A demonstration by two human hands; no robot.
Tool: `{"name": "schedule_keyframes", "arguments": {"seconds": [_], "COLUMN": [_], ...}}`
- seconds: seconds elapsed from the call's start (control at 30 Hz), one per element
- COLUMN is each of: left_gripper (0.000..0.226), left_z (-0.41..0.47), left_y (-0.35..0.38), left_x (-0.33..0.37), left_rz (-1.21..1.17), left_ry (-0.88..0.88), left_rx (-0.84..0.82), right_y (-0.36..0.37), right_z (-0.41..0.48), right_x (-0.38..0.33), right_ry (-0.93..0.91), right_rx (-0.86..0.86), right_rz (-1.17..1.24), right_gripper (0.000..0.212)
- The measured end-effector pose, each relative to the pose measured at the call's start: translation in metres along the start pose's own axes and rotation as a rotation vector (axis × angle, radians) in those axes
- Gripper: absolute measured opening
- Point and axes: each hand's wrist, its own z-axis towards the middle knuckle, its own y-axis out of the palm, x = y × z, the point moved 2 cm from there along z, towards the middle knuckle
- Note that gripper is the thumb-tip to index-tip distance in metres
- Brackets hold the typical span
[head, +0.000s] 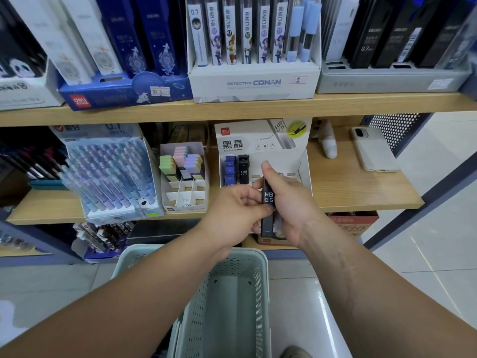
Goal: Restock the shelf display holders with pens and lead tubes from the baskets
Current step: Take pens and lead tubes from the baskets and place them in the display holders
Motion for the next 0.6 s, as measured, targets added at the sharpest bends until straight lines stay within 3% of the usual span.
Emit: {"name": "schedule_keyframes", "arguments": {"seconds": [0.13,0.23,0.33,0.43,0.6], "left_gripper": [0.013,0.02,0.034,0.055,0.024], "left_z": [0.003,0.009,0.017,0.023,0.033], "left_y": [-0.014,-0.028,-0.037,-0.04,-0.047], "left_x": [-0.002,0.0,0.006,0.01,0.017], "left_rz": [-0.044,-0.108,-0.126,-0.1,0.004], "left_ry": [0.035,0.083,0.16,0.194,0.199], "left_rx": [0.128,0.23,0.286,0.259,0.317], "right_y": [-0.004,-0.008,-0.007,-0.003,-0.008], "right_z": [0.002,0.004,0.003,0.003,0.007], "right_x": [-0.001,0.0,0.005,0.007,0.01], "right_ry": [0.008,0.016,0.035,0.044,0.059], "right_rx": [-0.001,0.022,-0.038,-0.114,-0.067], "right_rz": [-0.023,-0.062,-0.098,-0.137,-0.259], "right_gripper": [0.041,0.028,0.01,0.01,0.011]}}
